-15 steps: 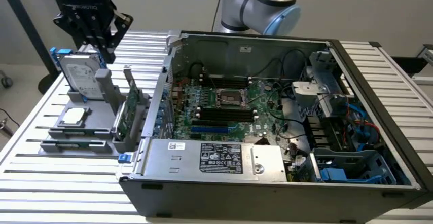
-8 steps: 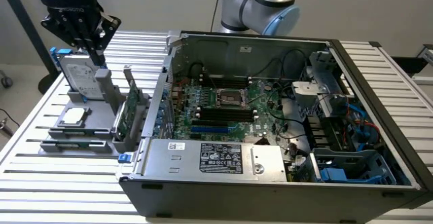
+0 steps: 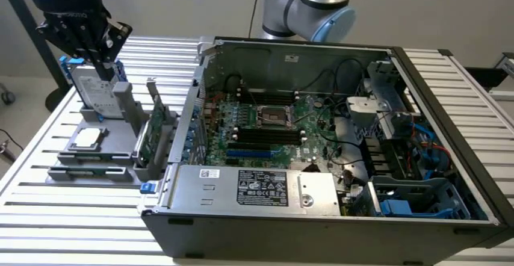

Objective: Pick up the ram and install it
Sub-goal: 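Reach for the ram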

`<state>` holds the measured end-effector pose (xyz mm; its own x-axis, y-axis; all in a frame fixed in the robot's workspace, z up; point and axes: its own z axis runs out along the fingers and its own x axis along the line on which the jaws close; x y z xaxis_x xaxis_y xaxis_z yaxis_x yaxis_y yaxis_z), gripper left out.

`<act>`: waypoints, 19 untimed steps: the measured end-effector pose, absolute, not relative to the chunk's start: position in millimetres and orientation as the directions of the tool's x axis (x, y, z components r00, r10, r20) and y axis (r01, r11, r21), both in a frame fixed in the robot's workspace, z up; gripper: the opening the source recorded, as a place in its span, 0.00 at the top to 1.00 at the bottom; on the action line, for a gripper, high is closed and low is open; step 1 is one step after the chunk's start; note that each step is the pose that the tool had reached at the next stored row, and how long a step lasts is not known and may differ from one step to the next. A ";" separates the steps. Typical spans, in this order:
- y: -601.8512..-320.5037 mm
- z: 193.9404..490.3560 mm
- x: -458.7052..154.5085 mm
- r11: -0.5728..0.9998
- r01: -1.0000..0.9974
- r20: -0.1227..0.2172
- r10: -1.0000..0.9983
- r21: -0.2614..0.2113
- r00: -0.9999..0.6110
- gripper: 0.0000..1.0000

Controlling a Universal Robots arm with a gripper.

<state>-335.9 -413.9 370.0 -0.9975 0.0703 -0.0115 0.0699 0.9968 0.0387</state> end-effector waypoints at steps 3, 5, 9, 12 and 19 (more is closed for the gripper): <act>-414.8 368.7 -341.7 0.997 0.070 -0.009 0.070 0.035 -0.997 0.89; -415.3 367.9 -345.0 0.997 0.070 -0.006 0.070 0.033 -0.998 0.89; -418.4 367.3 -349.7 0.997 0.068 -0.003 0.068 0.031 -0.998 0.89; -421.1 367.3 -355.5 0.997 0.064 -0.003 0.064 0.031 -0.998 0.89; -425.2 367.2 -370.7 0.998 0.056 -0.005 0.057 0.031 -0.998 0.89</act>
<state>-370.7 -425.2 367.2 -0.9984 0.0565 -0.0051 0.0563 0.9979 0.0310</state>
